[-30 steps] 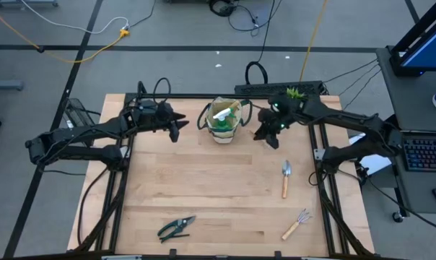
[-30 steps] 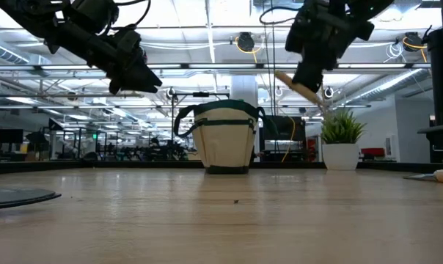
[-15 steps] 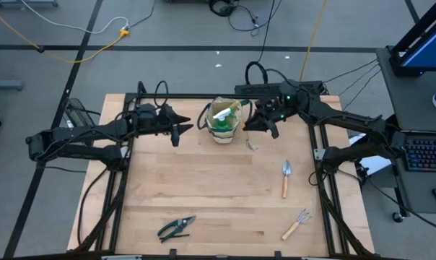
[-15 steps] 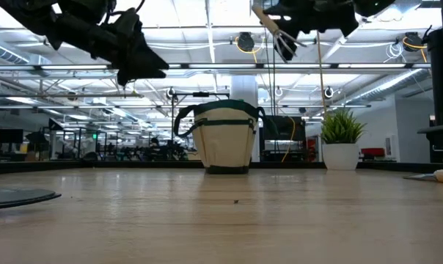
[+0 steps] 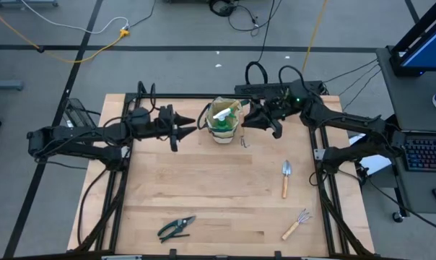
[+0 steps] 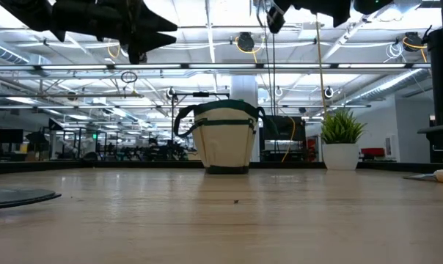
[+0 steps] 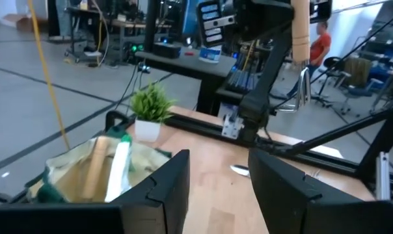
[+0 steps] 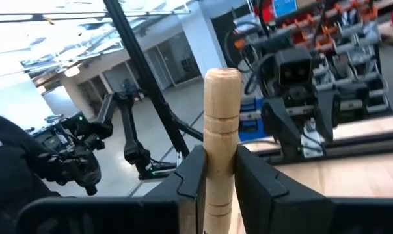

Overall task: Pick & Place Garden tools in Gardening bag
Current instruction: Put the top brown hand rake into the gardening bag

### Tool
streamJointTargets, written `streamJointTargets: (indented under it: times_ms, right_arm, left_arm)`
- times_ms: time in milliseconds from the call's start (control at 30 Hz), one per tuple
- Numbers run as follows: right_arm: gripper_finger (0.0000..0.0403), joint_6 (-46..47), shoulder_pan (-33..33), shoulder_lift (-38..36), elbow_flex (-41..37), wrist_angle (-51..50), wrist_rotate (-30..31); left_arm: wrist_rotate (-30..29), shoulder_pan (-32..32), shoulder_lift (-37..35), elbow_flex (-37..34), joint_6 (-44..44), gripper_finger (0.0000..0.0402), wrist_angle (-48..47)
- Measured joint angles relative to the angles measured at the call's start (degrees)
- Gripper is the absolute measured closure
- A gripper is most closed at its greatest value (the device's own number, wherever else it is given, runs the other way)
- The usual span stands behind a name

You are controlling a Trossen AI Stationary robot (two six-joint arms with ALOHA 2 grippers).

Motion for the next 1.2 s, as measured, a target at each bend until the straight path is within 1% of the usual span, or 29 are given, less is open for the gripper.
streamJointTargets:
  times_ms: [233, 300, 567, 733, 933, 1200]
  right_arm:
    - [0.0349, -0.18, 1.43, 0.02, 0.0, 4.01, -0.32]
    - [0.0349, -0.46, 1.92, 0.02, 0.0, 4.74, -1.64]
    - [0.0349, -1.55, 2.58, 0.02, 0.0, 5.11, -1.11]
    - [0.0349, -2.47, 2.56, 0.83, 0.0, 4.9, 4.08]
    - [0.0349, -6.07, 3.32, 3.78, -0.02, 3.72, 12.2]
    - [0.0349, -10.1, 5.21, 8.56, -0.02, 5.09, 19.43]
  left_arm:
    - [-0.34, -1.39, 0.0, 0.0, -0.02, 0.024, 0.12]
    - [-0.51, -1.75, 0.0, 0.0, -0.02, 0.0241, 0.1]
    - [-0.55, -2.06, 0.0, 0.0, -0.04, 0.024, 0.18]
    - [-0.73, -2.07, 0.0, 0.0, -0.22, 0.024, 0.3]
    - [-4.26, -2.93, 0.02, 0.02, -0.18, 0.024, 2.71]
    - [-5.55, -4.09, 0.04, 0.04, -0.98, 0.024, 5.48]
